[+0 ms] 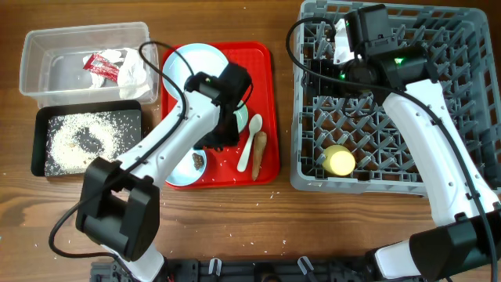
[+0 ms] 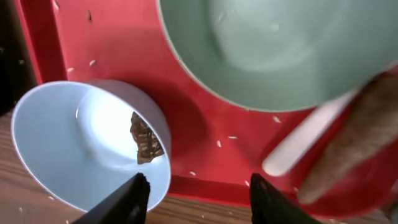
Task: Sort waste into correct bins and load items into the dishwasher rack
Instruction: 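Return the green bowl to the red tray with the left gripper, then grasp the light blue bowl and tip its scraps onto the black tray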
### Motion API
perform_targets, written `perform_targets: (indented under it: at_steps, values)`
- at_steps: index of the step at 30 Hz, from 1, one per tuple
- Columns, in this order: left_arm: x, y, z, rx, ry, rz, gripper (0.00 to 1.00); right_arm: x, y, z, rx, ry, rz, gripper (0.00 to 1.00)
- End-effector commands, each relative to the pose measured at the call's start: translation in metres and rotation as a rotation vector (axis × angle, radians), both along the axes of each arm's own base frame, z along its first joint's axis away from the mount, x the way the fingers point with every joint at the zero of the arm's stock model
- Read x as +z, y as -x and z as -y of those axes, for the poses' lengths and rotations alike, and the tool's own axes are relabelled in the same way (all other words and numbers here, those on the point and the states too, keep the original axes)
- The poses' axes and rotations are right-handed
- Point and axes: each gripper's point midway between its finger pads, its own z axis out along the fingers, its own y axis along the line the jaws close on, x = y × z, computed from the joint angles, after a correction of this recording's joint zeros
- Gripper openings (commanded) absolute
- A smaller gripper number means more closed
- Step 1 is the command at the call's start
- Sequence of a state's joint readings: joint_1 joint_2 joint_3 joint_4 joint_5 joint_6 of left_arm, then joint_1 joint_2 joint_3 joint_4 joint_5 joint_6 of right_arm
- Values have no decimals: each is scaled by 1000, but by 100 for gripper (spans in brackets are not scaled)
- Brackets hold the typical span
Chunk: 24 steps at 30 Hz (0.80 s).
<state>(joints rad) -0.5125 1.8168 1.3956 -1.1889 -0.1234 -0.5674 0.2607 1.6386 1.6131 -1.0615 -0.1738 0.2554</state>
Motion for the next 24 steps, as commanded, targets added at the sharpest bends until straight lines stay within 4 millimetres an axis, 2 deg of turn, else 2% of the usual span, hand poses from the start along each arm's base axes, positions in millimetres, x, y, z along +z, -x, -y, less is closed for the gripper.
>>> perform_targets:
  at_steps: [1, 5, 9, 15, 17, 20, 24]
  values:
    - [-20, 11, -12, 42, -46, -13, 49, -2, -5, 3, 8, 27, 6, 82]
    - [-39, 9, -11, 18, -30, 10, 44, -2, -5, 2, 8, 27, 6, 82]
    - [-49, 12, -13, -11, -31, 8, 38, -3, -4, 3, 8, 28, 2, 82]
    - [-55, 13, -13, -14, -28, 14, 7, -3, -3, 3, 8, 29, -3, 81]
    - [-55, 13, -14, -14, -29, 11, 4, -4, -3, 3, 8, 30, -6, 82]
    - [-44, 17, -16, -14, -40, -8, 4, -4, -2, 3, 9, 32, -10, 82]
    - [-8, 4, -15, -33, 18, 35, 4, -3, -4, 3, 9, 29, 0, 82]
